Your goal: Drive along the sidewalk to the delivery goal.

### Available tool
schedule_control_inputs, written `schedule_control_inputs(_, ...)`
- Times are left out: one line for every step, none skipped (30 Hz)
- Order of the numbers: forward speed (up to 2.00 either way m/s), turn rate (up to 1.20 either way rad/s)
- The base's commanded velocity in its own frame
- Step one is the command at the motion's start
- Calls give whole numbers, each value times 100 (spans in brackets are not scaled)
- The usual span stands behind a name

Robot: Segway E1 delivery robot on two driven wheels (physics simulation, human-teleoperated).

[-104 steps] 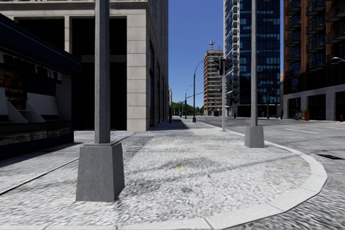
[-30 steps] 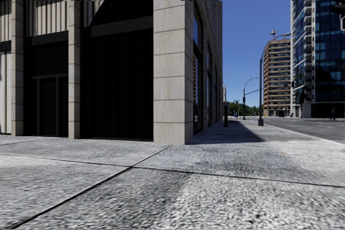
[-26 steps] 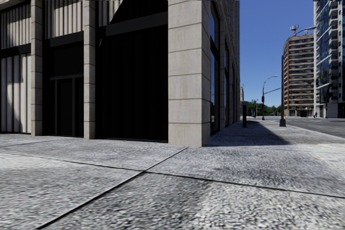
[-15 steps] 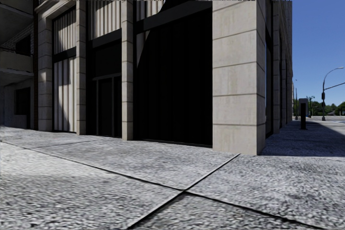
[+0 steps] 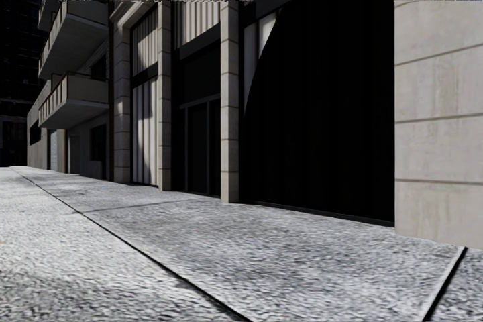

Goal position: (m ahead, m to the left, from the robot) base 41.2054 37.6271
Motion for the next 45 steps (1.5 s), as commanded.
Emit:
schedule_control_inputs(200,58)
schedule_control_inputs(200,59)
schedule_control_inputs(200,61)
schedule_control_inputs(200,61)
schedule_control_inputs(200,62)
schedule_control_inputs(200,62)
schedule_control_inputs(200,62)
schedule_control_inputs(200,62)
schedule_control_inputs(200,62)
schedule_control_inputs(200,62)
schedule_control_inputs(200,62)
schedule_control_inputs(200,62)
schedule_control_inputs(200,62)
schedule_control_inputs(200,62)
schedule_control_inputs(200,62)
schedule_control_inputs(200,62)
schedule_control_inputs(200,62)
schedule_control_inputs(200,62)
schedule_control_inputs(200,62)
schedule_control_inputs(200,62)
schedule_control_inputs(200,62)
schedule_control_inputs(200,62)
schedule_control_inputs(200,62)
schedule_control_inputs(200,62)
schedule_control_inputs(200,62)
schedule_control_inputs(200,62)
schedule_control_inputs(200,62)
schedule_control_inputs(200,62)
schedule_control_inputs(200,62)
schedule_control_inputs(200,62)
schedule_control_inputs(200,62)
schedule_control_inputs(200,62)
schedule_control_inputs(200,62)
schedule_control_inputs(200,62)
schedule_control_inputs(200,61)
schedule_control_inputs(200,61)
schedule_control_inputs(200,61)
schedule_control_inputs(200,59)
schedule_control_inputs(200,58)
schedule_control_inputs(200,58)
schedule_control_inputs(200,58)
schedule_control_inputs(200,58)
schedule_control_inputs(200,57)
schedule_control_inputs(200,56)
schedule_control_inputs(200,56)
